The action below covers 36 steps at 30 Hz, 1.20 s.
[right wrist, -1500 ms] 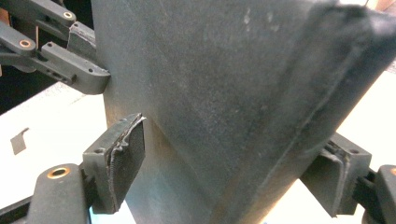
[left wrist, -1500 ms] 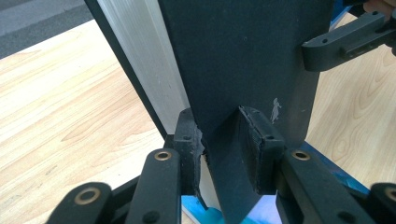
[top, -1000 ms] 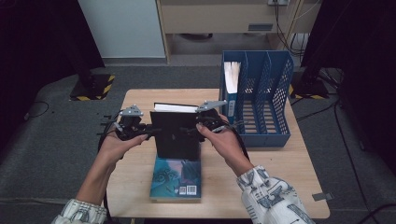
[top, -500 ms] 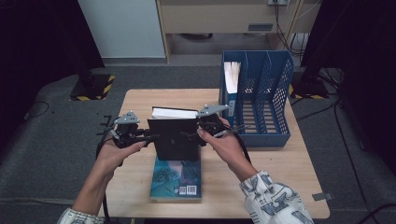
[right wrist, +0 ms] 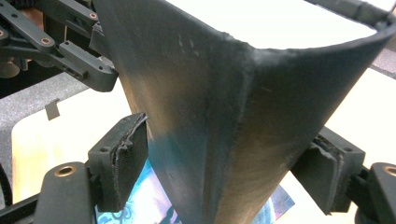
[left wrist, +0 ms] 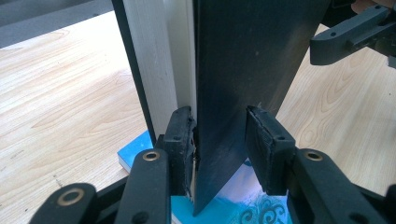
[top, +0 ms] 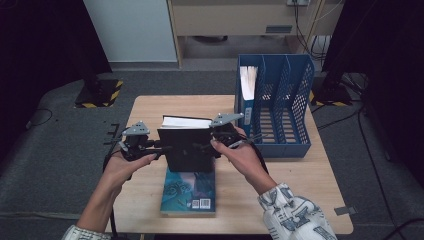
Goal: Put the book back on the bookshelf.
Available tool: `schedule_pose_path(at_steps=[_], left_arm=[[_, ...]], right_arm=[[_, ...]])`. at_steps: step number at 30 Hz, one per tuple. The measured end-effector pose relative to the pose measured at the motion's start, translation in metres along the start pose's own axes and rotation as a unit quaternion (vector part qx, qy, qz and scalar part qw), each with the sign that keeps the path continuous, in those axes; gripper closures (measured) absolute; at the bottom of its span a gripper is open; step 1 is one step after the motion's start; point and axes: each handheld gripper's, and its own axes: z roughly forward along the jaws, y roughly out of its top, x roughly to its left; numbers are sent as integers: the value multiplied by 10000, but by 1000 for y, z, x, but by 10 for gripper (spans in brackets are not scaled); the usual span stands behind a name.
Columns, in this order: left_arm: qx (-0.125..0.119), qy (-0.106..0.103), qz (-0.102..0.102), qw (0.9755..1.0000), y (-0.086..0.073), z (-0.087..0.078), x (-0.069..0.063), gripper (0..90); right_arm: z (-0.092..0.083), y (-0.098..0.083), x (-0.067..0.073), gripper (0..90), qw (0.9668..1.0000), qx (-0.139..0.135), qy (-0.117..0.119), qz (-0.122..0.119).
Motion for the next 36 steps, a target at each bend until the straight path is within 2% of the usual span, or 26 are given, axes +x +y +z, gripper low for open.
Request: schedule_pose_path(at_steps=[13, 24, 26, 33, 36], left_arm=[[-73, -38, -32, 10000, -5, -1, -1, 608], [70, 6, -153, 9999, -32, 10, -2, 574], [79, 23, -215, 9997, -37, 12, -1, 567], [132, 43, -348, 9993, -53, 24, -1, 562], [140, 38, -381, 9992, -56, 28, -2, 565]], right_arm=[[0, -1, 1, 233, 10000, 34, 34, -11], [3, 0, 5, 219, 9999, 137, 34, -67], [4, 0, 6, 207, 9997, 133, 59, -189], [8, 1, 10, 200, 9992, 120, 55, -379], [11, 3, 12, 219, 9987, 179, 135, -452]])
